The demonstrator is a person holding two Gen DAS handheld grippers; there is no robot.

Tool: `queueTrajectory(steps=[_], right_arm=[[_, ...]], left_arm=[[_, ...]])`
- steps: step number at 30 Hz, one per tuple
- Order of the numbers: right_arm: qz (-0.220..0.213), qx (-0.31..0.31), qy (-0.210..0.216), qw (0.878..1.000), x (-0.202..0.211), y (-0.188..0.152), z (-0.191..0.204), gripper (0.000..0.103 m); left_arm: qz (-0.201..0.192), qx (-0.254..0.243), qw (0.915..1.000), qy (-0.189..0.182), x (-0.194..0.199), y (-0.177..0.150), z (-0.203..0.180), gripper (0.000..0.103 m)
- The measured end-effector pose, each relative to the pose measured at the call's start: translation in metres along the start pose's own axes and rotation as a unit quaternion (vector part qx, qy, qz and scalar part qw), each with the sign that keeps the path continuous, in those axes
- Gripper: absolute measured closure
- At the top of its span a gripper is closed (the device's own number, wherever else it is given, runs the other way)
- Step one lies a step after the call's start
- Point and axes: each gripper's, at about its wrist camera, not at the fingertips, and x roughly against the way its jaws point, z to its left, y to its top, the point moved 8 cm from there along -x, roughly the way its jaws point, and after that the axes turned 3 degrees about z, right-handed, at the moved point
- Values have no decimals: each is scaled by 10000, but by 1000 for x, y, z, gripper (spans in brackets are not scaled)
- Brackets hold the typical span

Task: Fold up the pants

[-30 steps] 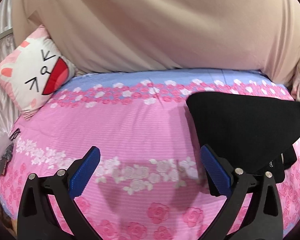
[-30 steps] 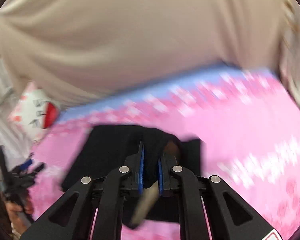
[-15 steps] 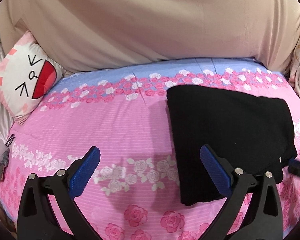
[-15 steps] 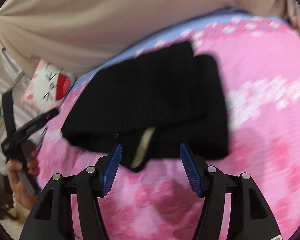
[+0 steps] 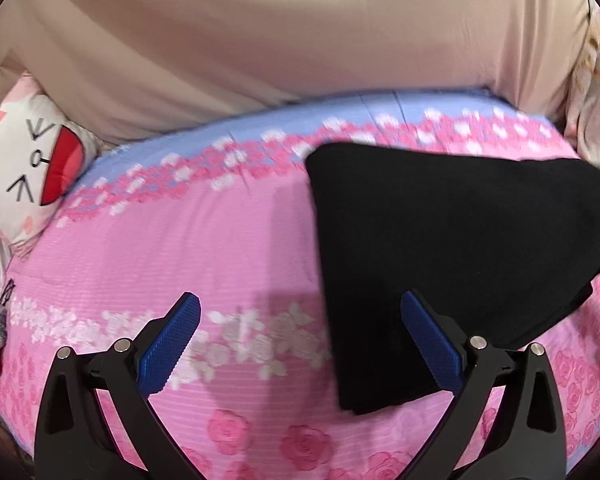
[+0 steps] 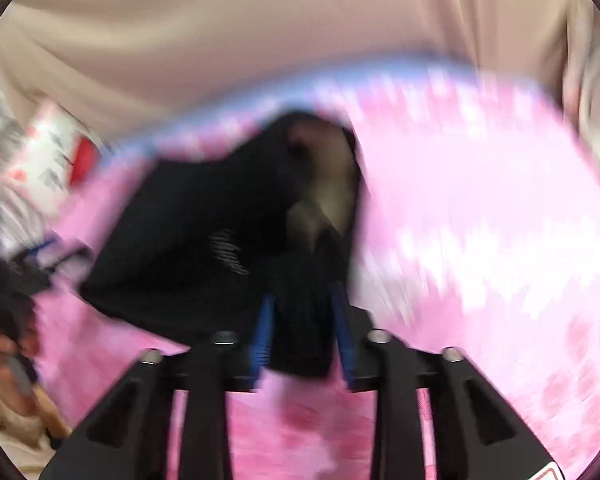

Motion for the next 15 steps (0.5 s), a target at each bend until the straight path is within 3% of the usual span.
queueTrajectory(steps=[2,5,10,13,15], right_arm=[[-380,-334,319,9982,18,3,-1,68],[-1092,-204,-219,9936,54,20,5,65],[-1199,-343,429,9913,63,57,6,63],[-808,-715,1324,9853,34,86,-4,61],[-74,-895,1939,9769,-9,97,3,61]], left_arm=[[86,-100,9999,48,-5,-3,-5,5],[-16,-142,9999,82,0,0,-3,5],[-196,-73,9998,-42,6,17,-6,5],[-66,-205,9997,-125,-5,12,-22,5],[79,-316,9993,-165,-12,3,-32,5]])
